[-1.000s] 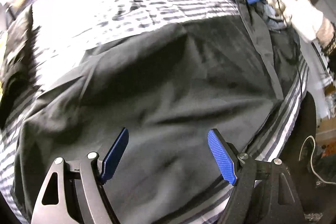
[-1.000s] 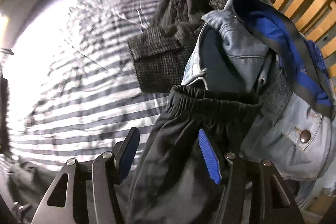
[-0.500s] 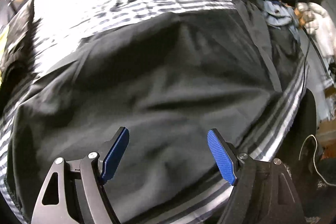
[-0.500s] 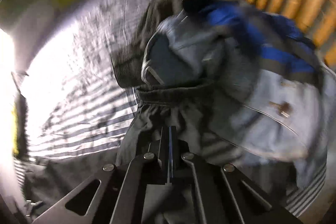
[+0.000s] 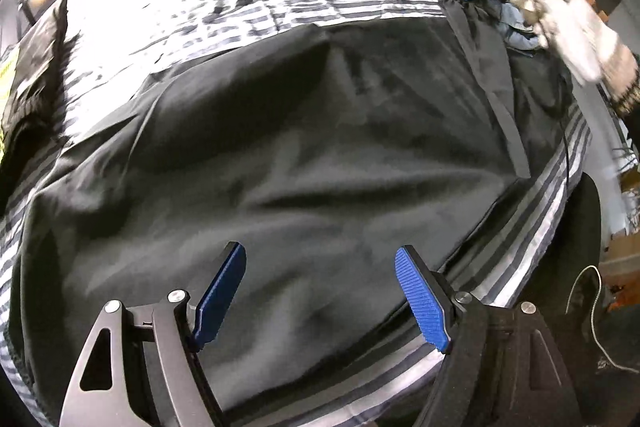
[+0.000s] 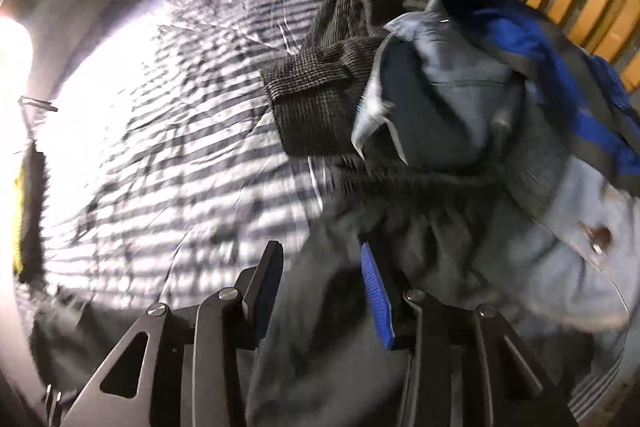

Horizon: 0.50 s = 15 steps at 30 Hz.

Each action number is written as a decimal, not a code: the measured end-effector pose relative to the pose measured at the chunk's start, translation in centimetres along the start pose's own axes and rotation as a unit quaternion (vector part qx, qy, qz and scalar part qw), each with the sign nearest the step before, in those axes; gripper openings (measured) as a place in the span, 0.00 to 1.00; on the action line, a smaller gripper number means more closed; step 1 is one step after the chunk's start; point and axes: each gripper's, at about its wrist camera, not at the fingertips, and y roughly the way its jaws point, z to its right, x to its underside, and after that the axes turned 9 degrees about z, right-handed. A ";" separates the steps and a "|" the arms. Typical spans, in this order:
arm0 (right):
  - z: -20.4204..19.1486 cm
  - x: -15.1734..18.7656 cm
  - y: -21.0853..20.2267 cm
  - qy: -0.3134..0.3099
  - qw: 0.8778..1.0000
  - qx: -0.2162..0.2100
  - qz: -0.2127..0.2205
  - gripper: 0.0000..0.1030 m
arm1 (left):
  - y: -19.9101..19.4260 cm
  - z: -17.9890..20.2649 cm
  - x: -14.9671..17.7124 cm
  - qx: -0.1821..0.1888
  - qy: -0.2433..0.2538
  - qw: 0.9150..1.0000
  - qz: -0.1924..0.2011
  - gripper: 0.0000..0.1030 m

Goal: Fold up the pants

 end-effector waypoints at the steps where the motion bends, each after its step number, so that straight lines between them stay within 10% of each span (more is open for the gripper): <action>1: -0.2 -0.3 1.1 0.002 1.000 0.005 -0.012 0.36 | -0.1 -0.3 0.0 -0.001 -0.004 1.000 -0.001 0.77; 5: -0.4 -0.6 4.8 0.012 0.998 -0.003 -0.064 0.37 | -0.1 -0.9 -0.2 -0.002 -0.007 1.000 0.003 0.77; 7: -0.5 -0.2 4.9 0.002 0.998 0.000 -0.055 0.34 | 0.0 -1.0 -0.4 -0.001 -0.006 1.000 0.004 0.77; 9: -0.2 0.3 4.4 -0.008 0.999 0.012 -0.045 0.02 | 0.1 -0.8 -0.5 0.001 -0.003 1.000 0.003 0.77; 15: 5.5 2.0 -2.4 0.090 0.994 -0.063 0.024 0.02 | 0.0 1.1 -0.6 0.016 0.013 1.000 0.008 0.77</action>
